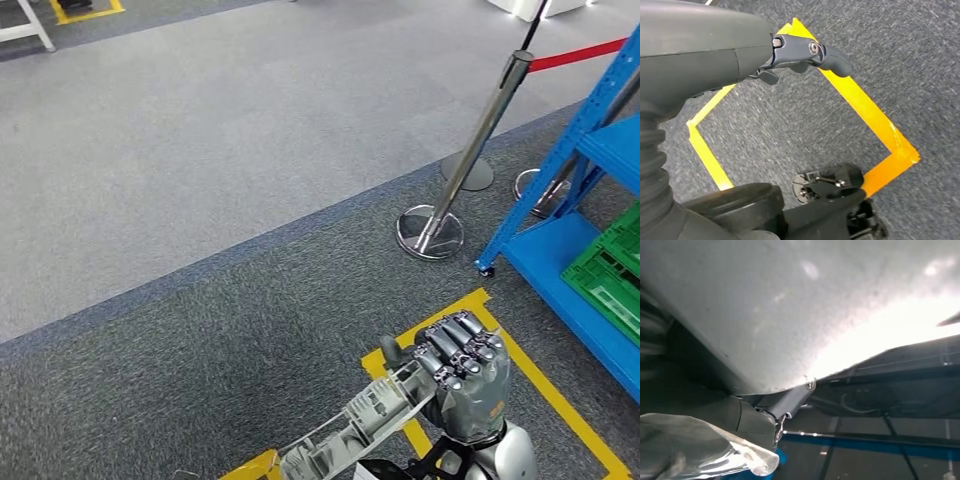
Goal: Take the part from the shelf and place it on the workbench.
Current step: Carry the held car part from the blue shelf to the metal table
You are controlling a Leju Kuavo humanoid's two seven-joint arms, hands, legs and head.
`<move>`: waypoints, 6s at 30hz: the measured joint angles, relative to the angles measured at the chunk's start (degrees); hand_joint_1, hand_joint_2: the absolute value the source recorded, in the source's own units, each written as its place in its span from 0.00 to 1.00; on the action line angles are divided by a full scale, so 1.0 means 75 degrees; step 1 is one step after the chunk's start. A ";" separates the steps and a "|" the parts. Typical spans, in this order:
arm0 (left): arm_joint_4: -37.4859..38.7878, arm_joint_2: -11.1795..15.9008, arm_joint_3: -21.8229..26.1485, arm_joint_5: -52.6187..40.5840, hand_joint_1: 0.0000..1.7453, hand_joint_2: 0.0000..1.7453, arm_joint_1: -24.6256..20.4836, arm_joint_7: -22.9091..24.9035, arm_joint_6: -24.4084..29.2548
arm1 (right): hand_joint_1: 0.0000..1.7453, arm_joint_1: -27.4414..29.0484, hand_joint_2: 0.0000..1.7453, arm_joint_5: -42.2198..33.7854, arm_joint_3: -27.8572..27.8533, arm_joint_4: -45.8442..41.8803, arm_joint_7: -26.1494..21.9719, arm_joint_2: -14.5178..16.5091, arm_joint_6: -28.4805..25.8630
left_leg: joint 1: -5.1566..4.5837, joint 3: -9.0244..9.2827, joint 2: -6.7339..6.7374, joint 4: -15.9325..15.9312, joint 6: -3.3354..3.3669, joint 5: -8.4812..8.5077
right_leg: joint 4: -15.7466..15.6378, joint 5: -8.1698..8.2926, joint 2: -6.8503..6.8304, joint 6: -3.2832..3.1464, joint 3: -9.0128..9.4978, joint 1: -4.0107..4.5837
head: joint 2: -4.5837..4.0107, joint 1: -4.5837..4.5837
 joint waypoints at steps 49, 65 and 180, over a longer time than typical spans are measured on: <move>0.0001 0.0012 -0.0013 -0.0354 0.00 1.00 -0.0003 0.0067 -0.0194 | 1.00 0.0510 1.00 0.0103 -0.0181 -0.0586 0.0000 -0.0058 0.0000 | 0.0037 -0.1002 -0.0152 0.2259 -0.0384 -0.1098 | -0.0800 0.0766 -0.0053 -0.0362 0.0079 0.0012 | 0.0002 -0.0039; 0.0000 0.0023 -0.0007 -0.0402 0.00 1.00 -0.0018 0.0031 -0.0202 | 1.00 0.0305 1.00 0.0079 -0.0134 -0.0491 0.0000 -0.0060 0.0000 | -0.0030 0.0113 -0.0355 0.0036 0.0056 -0.0142 | 0.1385 -0.0208 0.0231 -0.0018 -0.0942 0.0011 | 0.0002 0.0089; 0.0003 0.0042 0.0819 -0.0531 0.00 1.00 -0.0031 -0.0533 -0.0487 | 1.00 -0.1156 1.00 -0.0749 0.0379 0.0267 -0.0003 0.0130 0.0000 | -0.0011 -0.0115 -0.0089 0.0180 -0.0120 -0.0192 | -0.0788 0.0369 0.0192 -0.0088 0.0455 0.0028 | 0.0001 -0.0025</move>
